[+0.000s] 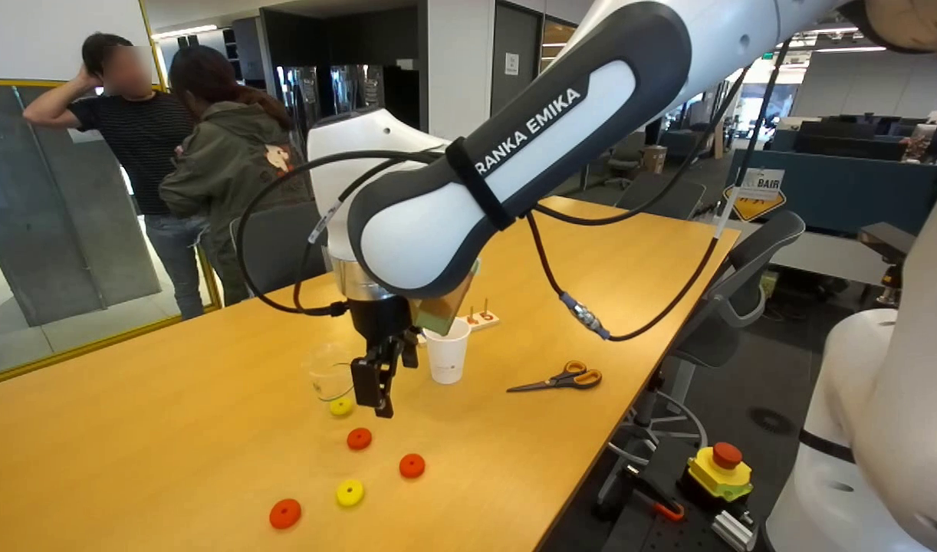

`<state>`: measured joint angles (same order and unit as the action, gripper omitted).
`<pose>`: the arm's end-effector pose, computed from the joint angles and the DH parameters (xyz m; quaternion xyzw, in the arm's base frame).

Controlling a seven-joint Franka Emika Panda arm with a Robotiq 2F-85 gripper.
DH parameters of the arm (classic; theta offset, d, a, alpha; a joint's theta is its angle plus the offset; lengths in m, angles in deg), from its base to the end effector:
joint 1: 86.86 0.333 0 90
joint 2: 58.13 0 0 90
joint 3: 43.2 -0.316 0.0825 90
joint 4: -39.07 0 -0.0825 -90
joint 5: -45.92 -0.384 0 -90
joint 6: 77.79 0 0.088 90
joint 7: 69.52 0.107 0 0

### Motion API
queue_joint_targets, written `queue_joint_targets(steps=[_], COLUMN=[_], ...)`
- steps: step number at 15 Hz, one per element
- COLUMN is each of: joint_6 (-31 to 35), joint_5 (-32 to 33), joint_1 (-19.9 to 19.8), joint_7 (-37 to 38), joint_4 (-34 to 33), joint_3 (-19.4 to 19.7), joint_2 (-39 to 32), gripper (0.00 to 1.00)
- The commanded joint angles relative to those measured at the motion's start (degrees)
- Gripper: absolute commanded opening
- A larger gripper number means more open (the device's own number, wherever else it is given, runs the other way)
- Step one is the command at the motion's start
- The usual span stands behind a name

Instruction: Put the orange rings inside the white cup, place the yellow rings inside the clear cup

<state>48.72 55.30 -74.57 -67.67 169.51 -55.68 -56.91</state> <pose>0.4640 0.2082 0.3609 0.9664 0.2471 -0.0079 0.0705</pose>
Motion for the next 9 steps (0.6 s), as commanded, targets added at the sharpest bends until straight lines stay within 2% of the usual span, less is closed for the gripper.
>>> queue_joint_targets(steps=[1, 4, 9], joint_6=[2.65, 4.49, 13.4], joint_5=[-0.68, -0.1, 0.18], joint_1=[0.32, 0.01, -0.43], joint_7=[11.97, 17.65, 17.67], joint_4=[2.69, 3.29, 6.11], joint_3=[-0.5, -0.05, 1.33], joint_2=[0.38, -1.97, -5.17], gripper=[1.0, 1.0, 1.0])
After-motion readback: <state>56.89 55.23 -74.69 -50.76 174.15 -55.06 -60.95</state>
